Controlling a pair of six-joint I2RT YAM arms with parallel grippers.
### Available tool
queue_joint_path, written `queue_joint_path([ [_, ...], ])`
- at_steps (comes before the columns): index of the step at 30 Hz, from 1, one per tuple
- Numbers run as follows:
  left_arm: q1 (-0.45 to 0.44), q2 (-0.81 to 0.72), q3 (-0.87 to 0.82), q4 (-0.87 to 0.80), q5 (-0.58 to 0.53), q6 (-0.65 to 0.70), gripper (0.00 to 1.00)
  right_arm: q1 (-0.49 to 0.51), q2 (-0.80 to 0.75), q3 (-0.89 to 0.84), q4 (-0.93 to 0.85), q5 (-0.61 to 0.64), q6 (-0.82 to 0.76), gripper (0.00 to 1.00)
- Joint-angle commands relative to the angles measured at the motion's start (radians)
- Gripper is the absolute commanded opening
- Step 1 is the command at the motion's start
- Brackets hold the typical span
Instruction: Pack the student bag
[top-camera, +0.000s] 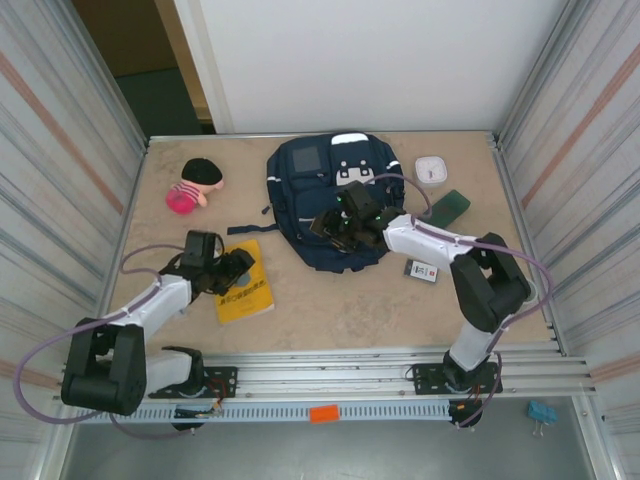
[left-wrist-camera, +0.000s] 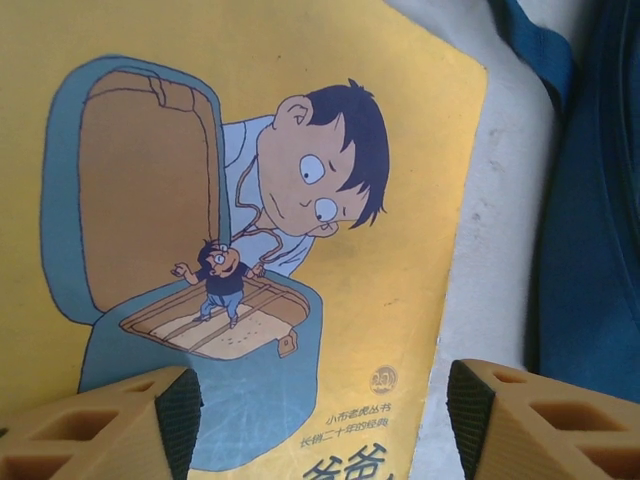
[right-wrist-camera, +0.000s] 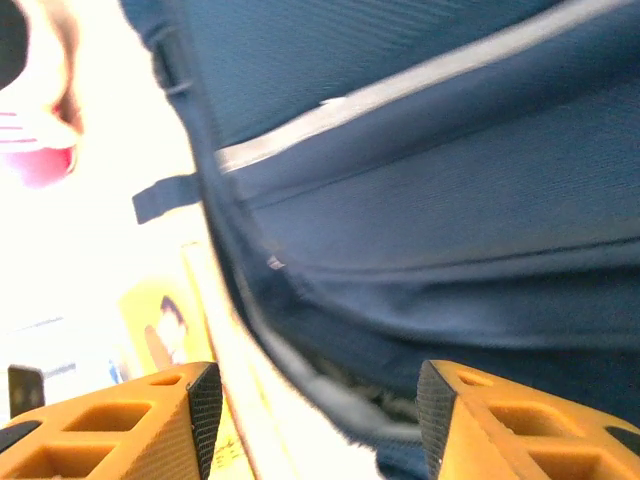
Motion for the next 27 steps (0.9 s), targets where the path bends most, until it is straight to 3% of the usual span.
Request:
queue_joint_path([
  [1, -0.018, -0.035, 0.05, -0.079, 0.024, -0.033, 0.7, 0.042, -0.089, 0.095, -0.118, 0.048, -0.117, 0.55],
  [4, 0.009, -0.106, 0.115, -0.152, 0.021, 0.018, 0.72, 0.078, -0.101, 0.15, -0.175, 0.029, -0.15, 0.55],
  [8, 0.135, -0.15, 0.166, -0.269, 0.092, 0.11, 0.73, 0.159, -0.053, 0.208, -0.258, 0.03, -0.173, 0.55],
  [12, 0.28, -0.196, 0.107, -0.291, 0.193, 0.188, 0.71, 0.237, 0.062, 0.264, -0.298, 0.009, -0.191, 0.54],
  [15, 0.341, -0.216, 0.054, -0.295, 0.205, 0.223, 0.7, 0.286, 0.169, 0.33, -0.328, -0.013, -0.209, 0.54],
  [21, 0.391, -0.233, -0.02, -0.28, 0.2, 0.23, 0.71, 0.354, 0.38, 0.512, -0.459, -0.038, -0.256, 0.53],
  [27, 0.393, -0.221, -0.043, -0.273, 0.191, 0.247, 0.71, 0.37, 0.489, 0.597, -0.533, -0.018, -0.284, 0.51],
])
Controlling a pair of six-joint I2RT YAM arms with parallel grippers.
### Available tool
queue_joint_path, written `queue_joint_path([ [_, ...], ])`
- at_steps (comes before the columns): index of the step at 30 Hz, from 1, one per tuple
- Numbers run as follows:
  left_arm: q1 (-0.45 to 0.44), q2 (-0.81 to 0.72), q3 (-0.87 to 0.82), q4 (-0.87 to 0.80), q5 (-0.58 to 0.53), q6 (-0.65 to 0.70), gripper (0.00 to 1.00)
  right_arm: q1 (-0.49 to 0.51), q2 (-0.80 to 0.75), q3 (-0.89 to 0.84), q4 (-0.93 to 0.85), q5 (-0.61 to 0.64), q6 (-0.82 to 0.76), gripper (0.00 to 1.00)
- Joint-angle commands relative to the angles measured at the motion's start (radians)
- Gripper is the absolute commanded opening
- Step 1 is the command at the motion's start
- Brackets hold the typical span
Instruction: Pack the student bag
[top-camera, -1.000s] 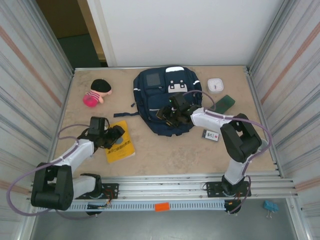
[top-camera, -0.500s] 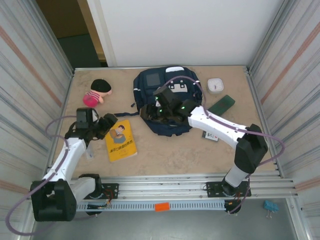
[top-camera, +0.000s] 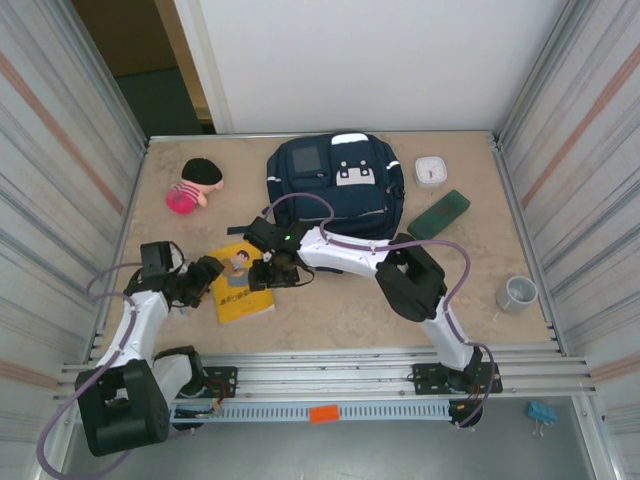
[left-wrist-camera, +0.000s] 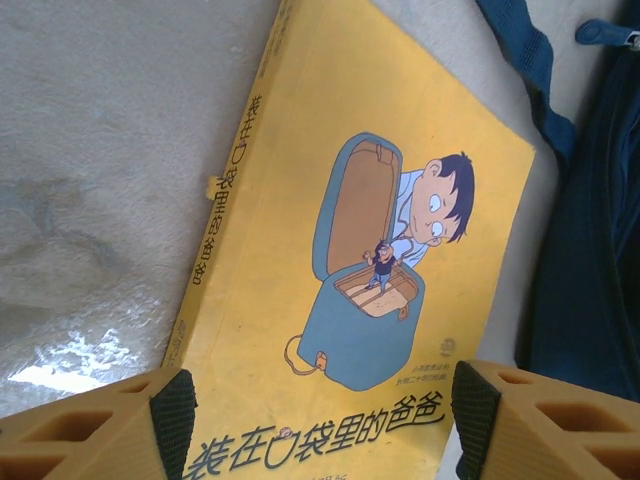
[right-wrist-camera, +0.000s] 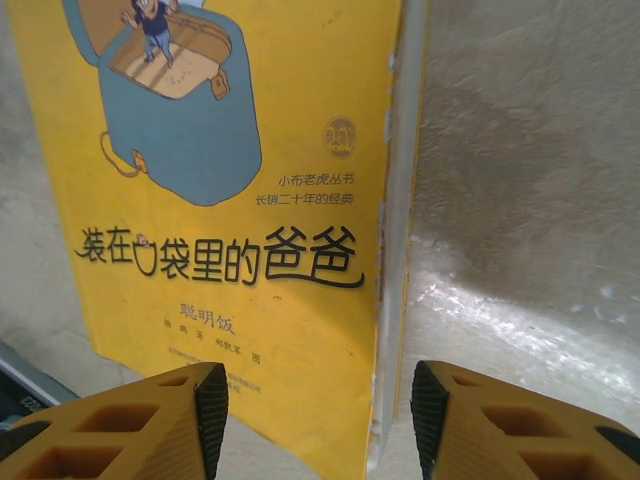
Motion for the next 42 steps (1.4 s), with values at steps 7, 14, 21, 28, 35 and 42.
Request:
queue_joint_path([
  [7, 0.01, -0.001, -0.014, -0.015, -0.015, 0.037, 0.71, -0.011, 0.079, 0.034, -0.091, 0.053, -0.029, 0.38],
  [14, 0.01, 0.025, -0.029, 0.005, 0.001, 0.033, 0.71, -0.042, 0.108, 0.0, -0.087, 0.065, -0.025, 0.21],
  [21, -0.007, 0.06, -0.046, 0.031, 0.024, 0.022, 0.7, -0.074, 0.082, -0.082, -0.026, 0.016, 0.009, 0.16],
  [28, -0.036, 0.097, -0.058, 0.077, 0.109, 0.016, 0.67, -0.076, 0.068, -0.108, 0.019, -0.019, 0.024, 0.16],
  [35, -0.043, 0.055, -0.001, 0.037, 0.253, -0.017, 0.66, -0.076, 0.066, -0.101, 0.028, -0.019, 0.027, 0.16],
  [42, -0.047, 0.011, 0.0, -0.022, 0.154, -0.034, 0.68, -0.076, 0.073, -0.102, 0.028, -0.023, 0.027, 0.15],
])
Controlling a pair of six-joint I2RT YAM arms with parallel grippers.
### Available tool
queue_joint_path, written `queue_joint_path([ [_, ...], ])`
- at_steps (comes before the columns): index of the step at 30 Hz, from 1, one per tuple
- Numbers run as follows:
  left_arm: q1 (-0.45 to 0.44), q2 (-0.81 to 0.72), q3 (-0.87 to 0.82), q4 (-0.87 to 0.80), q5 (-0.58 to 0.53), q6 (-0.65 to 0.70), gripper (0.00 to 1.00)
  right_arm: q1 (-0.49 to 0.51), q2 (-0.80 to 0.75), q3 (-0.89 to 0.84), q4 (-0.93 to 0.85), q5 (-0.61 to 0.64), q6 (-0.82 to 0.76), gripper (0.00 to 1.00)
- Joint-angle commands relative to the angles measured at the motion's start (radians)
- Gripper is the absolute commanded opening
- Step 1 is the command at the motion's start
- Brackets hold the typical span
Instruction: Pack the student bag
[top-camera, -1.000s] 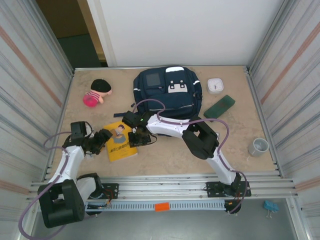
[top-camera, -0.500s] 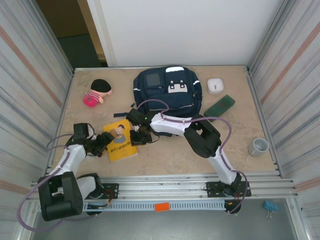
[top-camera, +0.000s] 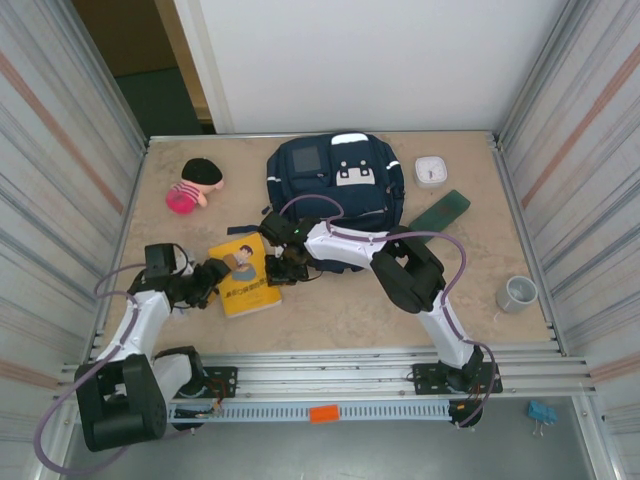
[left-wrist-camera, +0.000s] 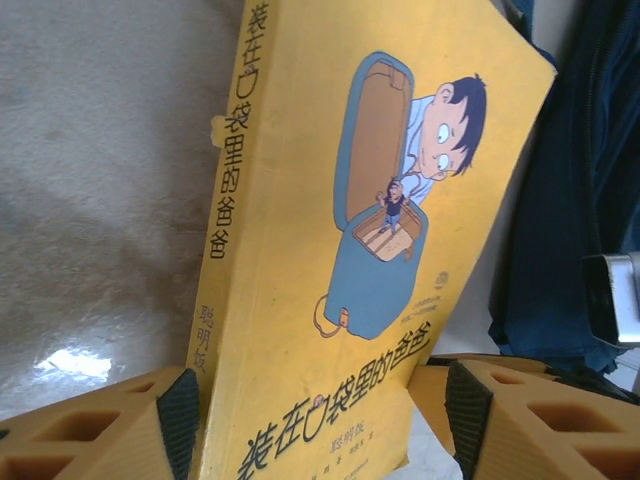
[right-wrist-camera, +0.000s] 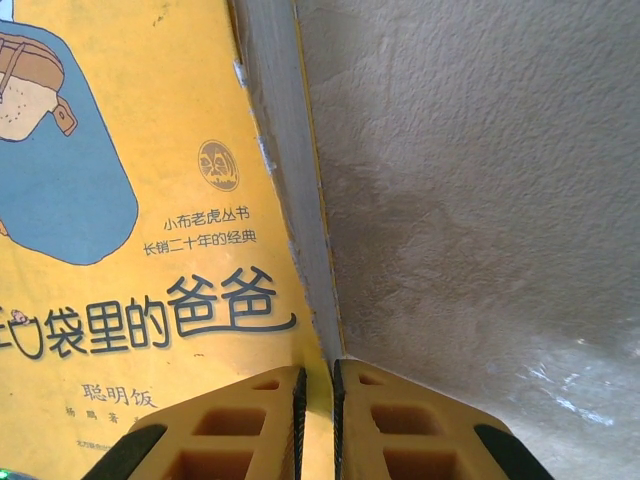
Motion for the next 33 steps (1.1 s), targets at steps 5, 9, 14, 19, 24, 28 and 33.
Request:
queue_joint_path([
  [5, -0.017, 0.007, 0.007, -0.103, -0.099, -0.041, 0.7, 0.006, 0.034, -0.037, -0.027, 0.057, 0.015, 0.13],
  [9, -0.017, 0.01, -0.002, -0.093, -0.135, -0.05, 0.7, 0.006, 0.037, -0.039, -0.029, 0.055, 0.015, 0.12],
  [14, -0.026, 0.052, -0.011, -0.057, -0.125, -0.02, 0.69, 0.006, 0.035, -0.037, -0.029, 0.053, 0.015, 0.13],
  [19, -0.072, 0.131, -0.018, 0.016, -0.082, -0.03, 0.67, 0.006, 0.033, -0.035, -0.025, 0.047, 0.015, 0.13],
  [24, -0.151, 0.149, 0.003, 0.082, -0.032, -0.096, 0.64, 0.004, 0.033, -0.033, -0.02, 0.042, 0.019, 0.13],
  [28, -0.177, 0.096, 0.076, 0.091, 0.059, -0.121, 0.63, 0.001, 0.031, -0.035, -0.005, 0.023, 0.021, 0.13],
  [33, -0.18, 0.049, 0.169, 0.072, 0.152, -0.128, 0.62, 0.0, 0.034, -0.039, 0.02, 0.0, 0.031, 0.13],
])
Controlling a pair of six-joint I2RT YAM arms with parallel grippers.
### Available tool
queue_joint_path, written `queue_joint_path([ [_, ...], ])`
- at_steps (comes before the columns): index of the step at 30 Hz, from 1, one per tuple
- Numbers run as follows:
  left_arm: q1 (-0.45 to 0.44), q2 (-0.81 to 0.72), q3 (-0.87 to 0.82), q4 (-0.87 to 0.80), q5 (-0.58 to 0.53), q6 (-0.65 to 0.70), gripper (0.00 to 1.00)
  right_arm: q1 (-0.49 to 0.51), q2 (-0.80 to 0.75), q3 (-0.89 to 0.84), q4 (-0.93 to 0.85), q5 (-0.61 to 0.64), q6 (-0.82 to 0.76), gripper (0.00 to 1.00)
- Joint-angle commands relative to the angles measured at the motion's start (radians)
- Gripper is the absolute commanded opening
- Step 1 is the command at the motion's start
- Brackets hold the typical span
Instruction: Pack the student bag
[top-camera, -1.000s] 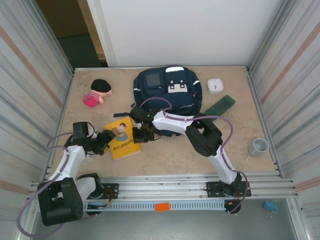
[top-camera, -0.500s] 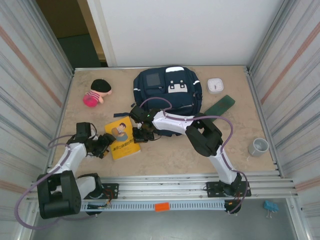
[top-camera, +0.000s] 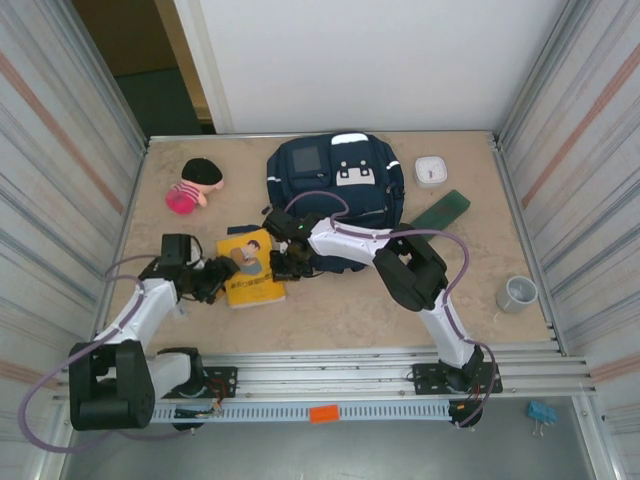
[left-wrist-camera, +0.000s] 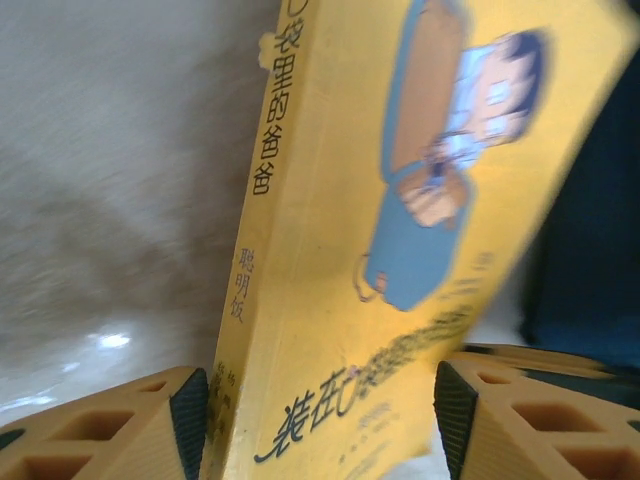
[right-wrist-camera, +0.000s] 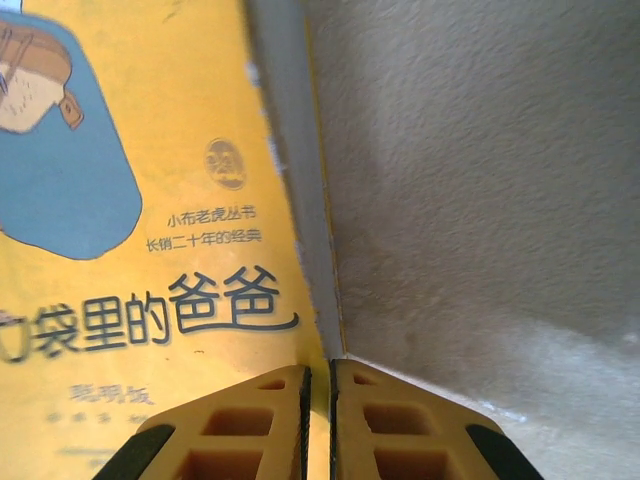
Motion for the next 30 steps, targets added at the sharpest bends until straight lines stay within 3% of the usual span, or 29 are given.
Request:
queue_joint_path([
  [1, -0.031, -0.04, 0.092, 0.067, 0.251, -0.034, 0.62, 0.028, 0.042, -0.034, 0.037, -0.012, 0.031, 0.13],
  [14, -0.053, 0.065, 0.012, 0.101, 0.22, 0.006, 0.57, 0.021, 0.033, -0.04, 0.059, -0.028, 0.038, 0.13],
  [17, -0.052, 0.039, 0.03, 0.027, 0.125, 0.034, 0.4, 0.016, 0.011, -0.053, 0.065, -0.023, 0.047, 0.15],
  [21, -0.053, -0.042, 0.061, -0.046, 0.017, 0.024, 0.0, 0.002, -0.085, -0.099, 0.09, 0.011, 0.068, 0.23],
  [27, -0.063, -0.189, 0.137, 0.054, 0.027, -0.173, 0.0, -0.032, -0.368, -0.212, 0.219, 0.101, 0.072, 0.43],
  [30, -0.109, -0.24, 0.165, 0.152, -0.028, -0.317, 0.0, -0.042, -0.51, -0.269, 0.279, 0.179, 0.079, 0.47],
])
